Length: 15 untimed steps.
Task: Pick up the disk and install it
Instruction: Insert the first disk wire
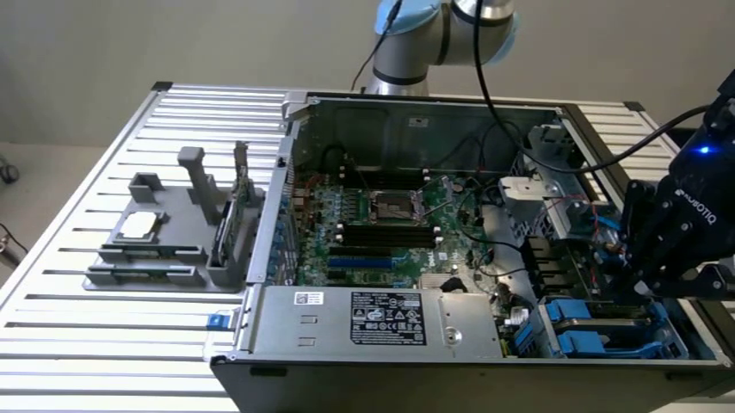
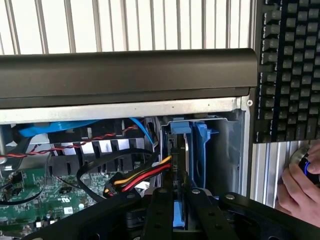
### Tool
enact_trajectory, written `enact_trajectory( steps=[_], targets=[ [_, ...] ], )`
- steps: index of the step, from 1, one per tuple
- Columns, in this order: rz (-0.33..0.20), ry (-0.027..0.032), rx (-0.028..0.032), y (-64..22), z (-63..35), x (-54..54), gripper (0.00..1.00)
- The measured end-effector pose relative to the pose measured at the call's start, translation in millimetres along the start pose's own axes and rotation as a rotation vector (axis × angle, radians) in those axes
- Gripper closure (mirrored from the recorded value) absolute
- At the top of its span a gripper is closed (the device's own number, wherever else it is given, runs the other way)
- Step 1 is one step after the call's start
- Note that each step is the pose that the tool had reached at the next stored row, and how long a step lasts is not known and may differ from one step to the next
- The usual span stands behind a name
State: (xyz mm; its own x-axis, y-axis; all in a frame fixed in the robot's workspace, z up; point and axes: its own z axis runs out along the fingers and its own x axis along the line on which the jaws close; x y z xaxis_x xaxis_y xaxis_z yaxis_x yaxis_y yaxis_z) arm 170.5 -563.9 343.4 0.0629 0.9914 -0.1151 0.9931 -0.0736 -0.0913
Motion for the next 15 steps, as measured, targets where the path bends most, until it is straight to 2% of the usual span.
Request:
enact_trajectory(
  steps=[9,15],
  targets=[
    [0.018,-0.0065,0.0065,4.4,1.5,2.1,0.84],
    [0.024,-0.0085,0.0075,4.6,2.9,2.4,0.84]
  ],
)
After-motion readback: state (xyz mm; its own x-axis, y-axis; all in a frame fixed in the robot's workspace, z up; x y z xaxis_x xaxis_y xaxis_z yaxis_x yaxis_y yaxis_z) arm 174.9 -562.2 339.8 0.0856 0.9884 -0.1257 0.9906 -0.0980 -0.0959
